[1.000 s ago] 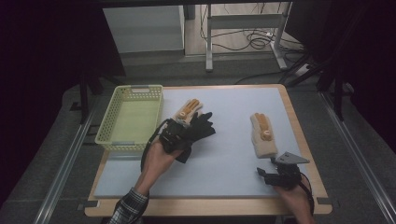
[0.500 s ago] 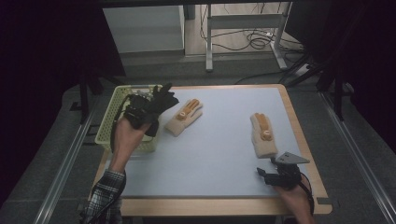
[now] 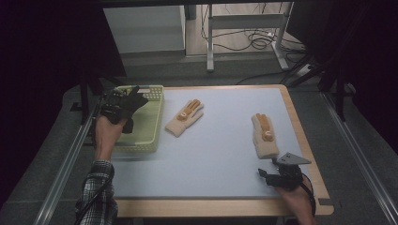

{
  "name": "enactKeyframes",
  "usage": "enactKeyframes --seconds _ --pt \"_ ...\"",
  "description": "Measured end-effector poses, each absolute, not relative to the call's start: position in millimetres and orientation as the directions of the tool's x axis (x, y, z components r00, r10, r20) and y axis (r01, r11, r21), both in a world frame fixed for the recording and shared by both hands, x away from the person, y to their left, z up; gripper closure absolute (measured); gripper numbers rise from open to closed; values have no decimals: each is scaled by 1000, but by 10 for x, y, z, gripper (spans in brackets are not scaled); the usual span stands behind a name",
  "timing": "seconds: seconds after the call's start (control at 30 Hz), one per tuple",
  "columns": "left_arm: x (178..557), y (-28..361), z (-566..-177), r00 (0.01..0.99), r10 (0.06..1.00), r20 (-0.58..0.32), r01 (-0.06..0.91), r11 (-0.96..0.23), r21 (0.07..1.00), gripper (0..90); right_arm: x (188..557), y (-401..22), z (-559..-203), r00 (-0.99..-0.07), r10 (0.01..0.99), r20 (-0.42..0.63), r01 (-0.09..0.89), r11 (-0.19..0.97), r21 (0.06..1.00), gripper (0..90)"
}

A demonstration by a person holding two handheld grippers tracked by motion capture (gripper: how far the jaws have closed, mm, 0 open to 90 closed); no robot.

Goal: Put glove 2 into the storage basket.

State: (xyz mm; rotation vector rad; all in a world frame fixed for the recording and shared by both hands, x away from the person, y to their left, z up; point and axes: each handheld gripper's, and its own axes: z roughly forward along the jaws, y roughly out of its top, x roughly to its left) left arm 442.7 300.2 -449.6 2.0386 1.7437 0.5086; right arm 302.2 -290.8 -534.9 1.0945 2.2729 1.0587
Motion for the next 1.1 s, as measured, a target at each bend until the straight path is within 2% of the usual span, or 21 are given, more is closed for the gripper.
enactKeyframes --seconds 0.23,0.4,0.43,0.5,0.53,0.6,0.63,0.7,0.8,0.97,1.1 --pt "4662 3103 -4833 118 992 48 901 -128 414 614 3022 -2908 -5350 -612 790 -31 485 406 775 263" --pt "4803 3159 -4974 97 993 60 920 -113 375 586 3022 -2909 -5350 -613 790 -31 484 406 775 263" --pt "4835 3174 -5006 97 993 59 926 -112 361 559 3022 -2910 -5349 -613 790 -30 484 406 775 263" --pt "4869 3184 -5048 99 993 69 938 -117 326 424 3022 -2910 -5350 -613 789 -30 484 406 775 263" --pt "4872 3174 -5053 116 990 81 937 -136 321 393 3022 -2911 -5349 -613 789 -29 484 405 776 262" --pt "4877 3147 -5023 135 986 92 939 -157 305 193 3021 -2912 -5350 -614 789 -29 484 405 776 262" --pt "4864 3144 -4991 144 987 76 939 -161 304 148 3021 -2913 -5350 -614 789 -28 484 404 776 262" --pt "4808 3135 -4889 164 984 70 926 -178 332 79 3022 -2914 -5350 -614 789 -27 485 404 776 262" --pt "4682 3150 -4695 196 980 22 896 -188 403 38 3020 -2910 -5350 -613 789 -33 483 408 775 261" --pt "4406 3104 -4458 261 965 -27 825 -208 525 26 3020 -2907 -5351 -613 789 -32 484 407 775 260" --pt "4138 2987 -4375 341 939 -33 745 -249 619 27 3019 -2907 -5351 -613 789 -33 483 408 775 260"
